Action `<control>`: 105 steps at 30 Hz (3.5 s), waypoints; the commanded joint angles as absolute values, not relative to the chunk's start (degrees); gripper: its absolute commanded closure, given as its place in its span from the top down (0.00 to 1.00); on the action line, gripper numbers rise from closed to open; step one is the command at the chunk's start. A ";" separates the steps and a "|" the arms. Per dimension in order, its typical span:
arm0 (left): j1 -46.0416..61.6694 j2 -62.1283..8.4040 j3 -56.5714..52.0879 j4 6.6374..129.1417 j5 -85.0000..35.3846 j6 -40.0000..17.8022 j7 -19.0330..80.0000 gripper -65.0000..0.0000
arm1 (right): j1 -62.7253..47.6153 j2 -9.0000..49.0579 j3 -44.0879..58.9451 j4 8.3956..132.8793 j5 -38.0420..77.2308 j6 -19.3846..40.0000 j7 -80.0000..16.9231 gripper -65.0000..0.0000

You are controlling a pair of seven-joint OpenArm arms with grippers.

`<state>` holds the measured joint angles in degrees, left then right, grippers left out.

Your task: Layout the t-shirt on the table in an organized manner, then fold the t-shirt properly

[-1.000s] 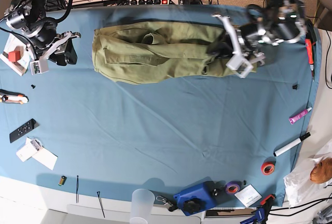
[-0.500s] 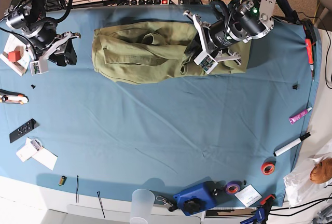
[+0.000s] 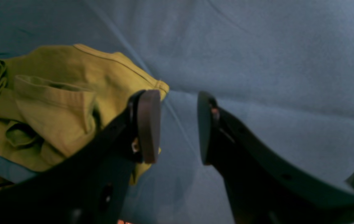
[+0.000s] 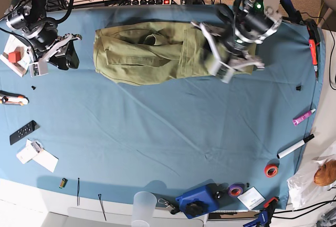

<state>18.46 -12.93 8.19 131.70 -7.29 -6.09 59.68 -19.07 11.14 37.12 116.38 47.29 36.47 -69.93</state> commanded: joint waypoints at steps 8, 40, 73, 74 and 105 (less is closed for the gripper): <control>22.92 -13.50 0.19 134.91 0.67 -1.26 59.57 0.29 | -18.87 11.94 37.63 117.45 51.13 36.60 -69.52 0.09; 23.33 -13.50 -3.29 134.91 -0.19 -1.26 59.11 0.29 | -11.07 12.29 37.56 91.72 72.64 39.40 -80.00 0.46; 23.33 -13.47 -3.25 134.91 -2.48 -1.26 57.84 0.29 | -13.30 18.44 15.27 76.79 85.00 40.00 -80.00 0.46; 23.33 -13.47 -3.25 134.91 -2.81 -1.28 57.87 0.29 | -13.28 18.06 15.27 76.79 85.00 40.00 -80.00 0.46; 24.10 -13.47 -3.25 134.91 -3.22 -1.26 58.22 0.23 | 12.43 20.12 30.11 78.11 49.60 36.01 -78.15 0.00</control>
